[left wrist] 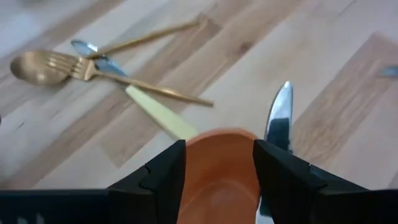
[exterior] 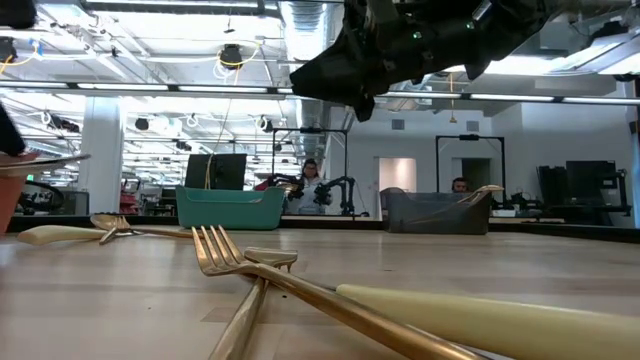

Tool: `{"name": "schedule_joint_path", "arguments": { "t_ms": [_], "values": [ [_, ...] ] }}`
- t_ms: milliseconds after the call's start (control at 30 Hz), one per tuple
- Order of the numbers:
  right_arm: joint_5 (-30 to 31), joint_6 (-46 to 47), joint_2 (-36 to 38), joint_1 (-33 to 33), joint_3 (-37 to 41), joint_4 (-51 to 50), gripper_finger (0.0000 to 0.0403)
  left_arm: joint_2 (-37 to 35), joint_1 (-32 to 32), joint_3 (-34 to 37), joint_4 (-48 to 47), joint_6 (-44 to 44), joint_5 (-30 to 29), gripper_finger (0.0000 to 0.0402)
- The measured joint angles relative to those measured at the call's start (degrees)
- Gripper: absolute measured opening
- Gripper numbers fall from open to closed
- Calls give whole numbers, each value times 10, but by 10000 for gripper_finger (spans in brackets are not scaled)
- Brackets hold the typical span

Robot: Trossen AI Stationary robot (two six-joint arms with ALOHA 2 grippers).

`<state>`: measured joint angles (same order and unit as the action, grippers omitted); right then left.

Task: Sort silverware by color (type)
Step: Adjust the orange bin

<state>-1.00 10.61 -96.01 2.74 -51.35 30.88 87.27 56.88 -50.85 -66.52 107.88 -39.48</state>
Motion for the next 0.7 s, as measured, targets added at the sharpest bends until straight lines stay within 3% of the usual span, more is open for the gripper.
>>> {"name": "schedule_joint_path", "arguments": {
  "t_ms": [233, 367, 533, 700],
  "values": [
    [0, -3, 0, 2, 0, -6, 124, -31, -11, 0, 58, -62, 19, 171],
    [0, -6, 0, 2, 0, -6, 124, -64, 3, -5, 65, -60, -28, 159],
    [0, -6, 0, 2, 0, -6, 124, -103, -4, -18, 67, -123, -114, 142],
    [0, -6, 0, 2, 0, -16, 124, -101, -76, -18, 97, -237, -102, 131]
  ]
}}
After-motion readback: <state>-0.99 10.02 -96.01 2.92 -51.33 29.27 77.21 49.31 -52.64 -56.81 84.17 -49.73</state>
